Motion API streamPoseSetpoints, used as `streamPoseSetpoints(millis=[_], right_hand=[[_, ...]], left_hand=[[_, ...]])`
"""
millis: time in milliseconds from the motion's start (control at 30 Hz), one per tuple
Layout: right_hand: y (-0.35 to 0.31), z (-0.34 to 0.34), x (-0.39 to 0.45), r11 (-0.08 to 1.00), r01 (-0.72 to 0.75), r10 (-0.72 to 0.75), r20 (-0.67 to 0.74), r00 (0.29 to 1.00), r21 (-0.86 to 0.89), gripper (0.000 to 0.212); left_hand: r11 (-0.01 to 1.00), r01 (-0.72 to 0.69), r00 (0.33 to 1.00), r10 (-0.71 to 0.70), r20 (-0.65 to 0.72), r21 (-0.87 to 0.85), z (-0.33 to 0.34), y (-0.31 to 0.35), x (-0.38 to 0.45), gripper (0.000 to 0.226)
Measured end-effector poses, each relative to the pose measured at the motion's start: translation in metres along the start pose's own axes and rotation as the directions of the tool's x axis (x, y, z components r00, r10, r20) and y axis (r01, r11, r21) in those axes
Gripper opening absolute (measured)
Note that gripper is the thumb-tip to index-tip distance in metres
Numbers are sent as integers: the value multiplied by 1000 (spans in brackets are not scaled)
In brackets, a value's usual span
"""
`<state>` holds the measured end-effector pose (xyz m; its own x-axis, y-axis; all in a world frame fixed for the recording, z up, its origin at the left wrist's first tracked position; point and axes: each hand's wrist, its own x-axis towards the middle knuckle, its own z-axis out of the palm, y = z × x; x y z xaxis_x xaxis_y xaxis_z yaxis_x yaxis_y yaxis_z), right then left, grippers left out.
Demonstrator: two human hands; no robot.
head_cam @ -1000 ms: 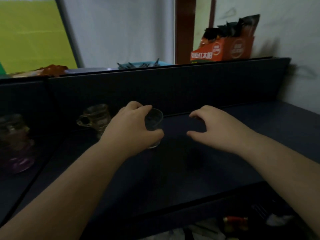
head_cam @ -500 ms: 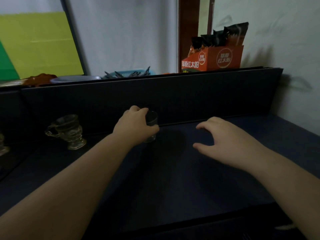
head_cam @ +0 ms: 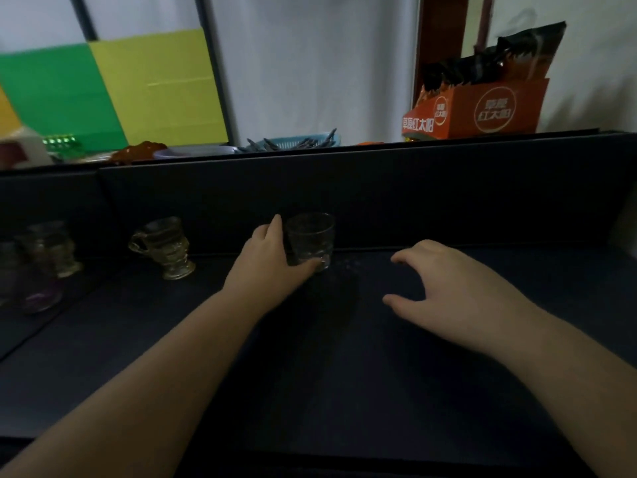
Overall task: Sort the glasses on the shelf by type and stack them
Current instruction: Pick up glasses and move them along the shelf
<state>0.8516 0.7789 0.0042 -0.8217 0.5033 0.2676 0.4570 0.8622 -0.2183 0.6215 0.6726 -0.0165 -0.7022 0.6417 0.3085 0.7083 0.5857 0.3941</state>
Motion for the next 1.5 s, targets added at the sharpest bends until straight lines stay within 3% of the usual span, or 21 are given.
streamPoseSetpoints(millis=[233,600,1000,1167,1500], right_hand=[[-47,5,7,994,108,-108,12,994,-22,64],[-211,49,15,947,319,-318,58,946,-15,64],[-420,104,26,911,408,-407,-22,913,53,55],[-480,131,37,898,431,-430,-22,902,89,52],[-585,170,100,820,556,-554,-52,831,135,49]], left_hand=[[976,-75,995,61,74,206,-51,-49,-67,83],[970,15,997,4,-77,242,-133,-182,-156,72],[939,126,976,-60,-208,321,-250,-372,-239,68],[947,162,953,-76,-295,278,-269,-427,-245,62],[930,250,943,-171,-285,269,-295,-532,-200,65]])
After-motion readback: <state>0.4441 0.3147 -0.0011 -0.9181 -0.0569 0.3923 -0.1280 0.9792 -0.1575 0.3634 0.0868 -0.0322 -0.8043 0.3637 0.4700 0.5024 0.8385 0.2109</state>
